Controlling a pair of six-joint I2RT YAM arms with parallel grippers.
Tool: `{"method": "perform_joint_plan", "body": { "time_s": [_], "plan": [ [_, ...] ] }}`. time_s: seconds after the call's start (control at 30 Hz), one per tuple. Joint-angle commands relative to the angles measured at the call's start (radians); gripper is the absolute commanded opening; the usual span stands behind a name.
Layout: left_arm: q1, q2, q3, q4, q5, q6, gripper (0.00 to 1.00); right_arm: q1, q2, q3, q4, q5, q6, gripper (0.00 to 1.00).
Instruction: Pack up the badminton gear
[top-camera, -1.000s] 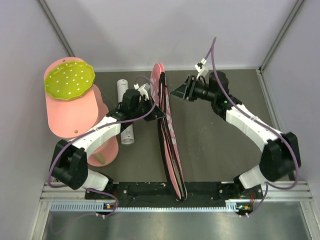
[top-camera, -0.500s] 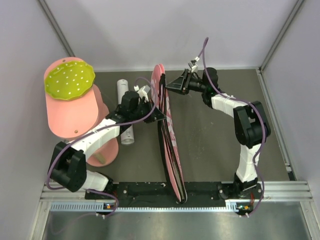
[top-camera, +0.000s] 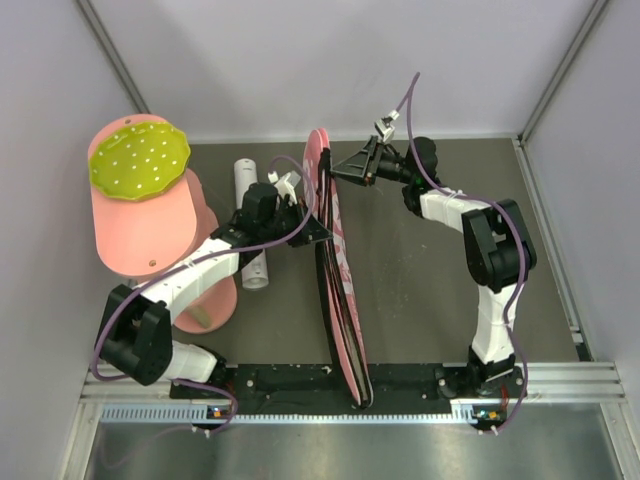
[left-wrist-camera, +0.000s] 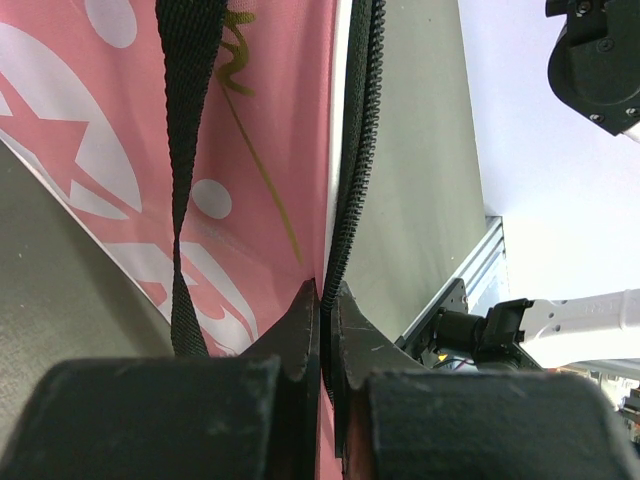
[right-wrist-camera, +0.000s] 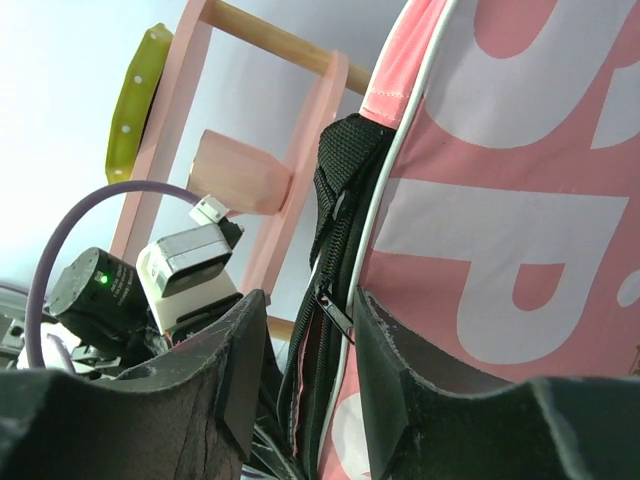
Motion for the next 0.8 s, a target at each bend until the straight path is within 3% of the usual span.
{"method": "perform_joint_plan", "body": {
  "time_s": [0.0,0.77],
  "plan": [
    [-0.004,-0.044,0.002,0.081,0.041,0.003,0.00,0.003,0.006,0.012,0.098,-0.033,0.015,0.39],
    [-0.004,-0.047,0.005,0.070,0.037,0.006,0.00,0.023,-0.017,0.108,-0.207,-0.125,-0.321,0.33]
  ]
}}
